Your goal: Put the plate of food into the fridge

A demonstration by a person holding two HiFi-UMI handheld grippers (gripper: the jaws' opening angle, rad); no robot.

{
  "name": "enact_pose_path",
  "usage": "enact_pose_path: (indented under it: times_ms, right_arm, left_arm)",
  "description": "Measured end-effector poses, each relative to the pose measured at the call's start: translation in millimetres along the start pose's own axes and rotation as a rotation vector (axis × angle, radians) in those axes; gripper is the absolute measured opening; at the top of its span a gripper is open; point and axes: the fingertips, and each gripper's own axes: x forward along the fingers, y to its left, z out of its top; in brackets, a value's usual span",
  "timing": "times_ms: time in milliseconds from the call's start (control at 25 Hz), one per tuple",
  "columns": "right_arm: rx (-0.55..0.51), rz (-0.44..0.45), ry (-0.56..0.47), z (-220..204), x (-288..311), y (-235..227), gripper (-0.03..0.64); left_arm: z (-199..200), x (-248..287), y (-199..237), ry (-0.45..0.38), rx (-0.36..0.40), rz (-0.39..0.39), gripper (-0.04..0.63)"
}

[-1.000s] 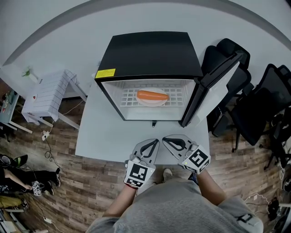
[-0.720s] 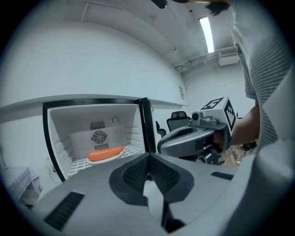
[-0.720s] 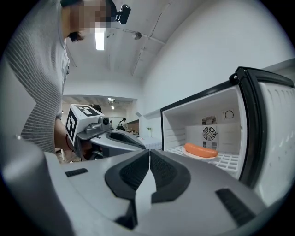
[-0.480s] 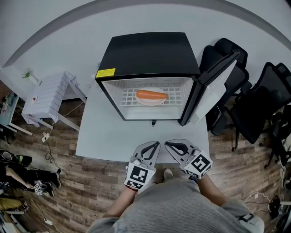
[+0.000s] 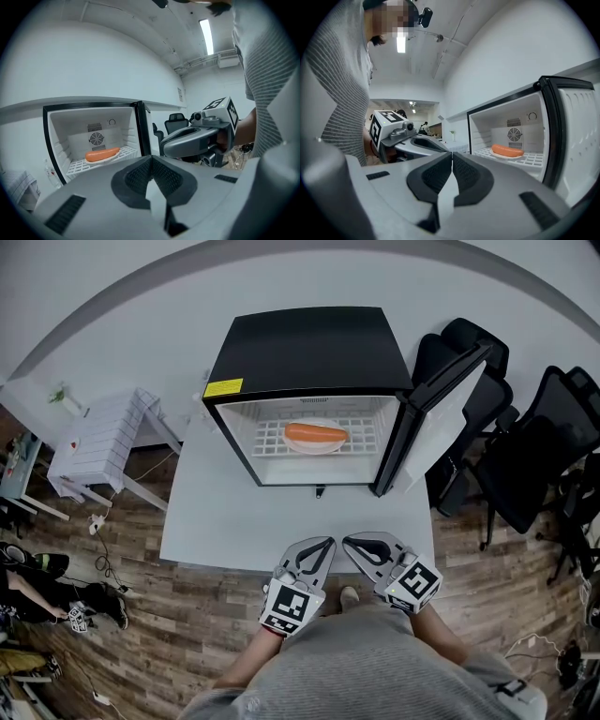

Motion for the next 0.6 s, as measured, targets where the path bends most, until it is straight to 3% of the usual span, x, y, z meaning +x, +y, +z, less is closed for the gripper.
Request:
enact_pose_path:
  times_ms: [600]
  right_arm:
    - [0.026,0.007,-0.005,-3.6,-4.5,17.1,0.014]
  left_arm:
    - [-8.3,-8.6,-14.7,0.014,-0.009,-0.024,0.011]
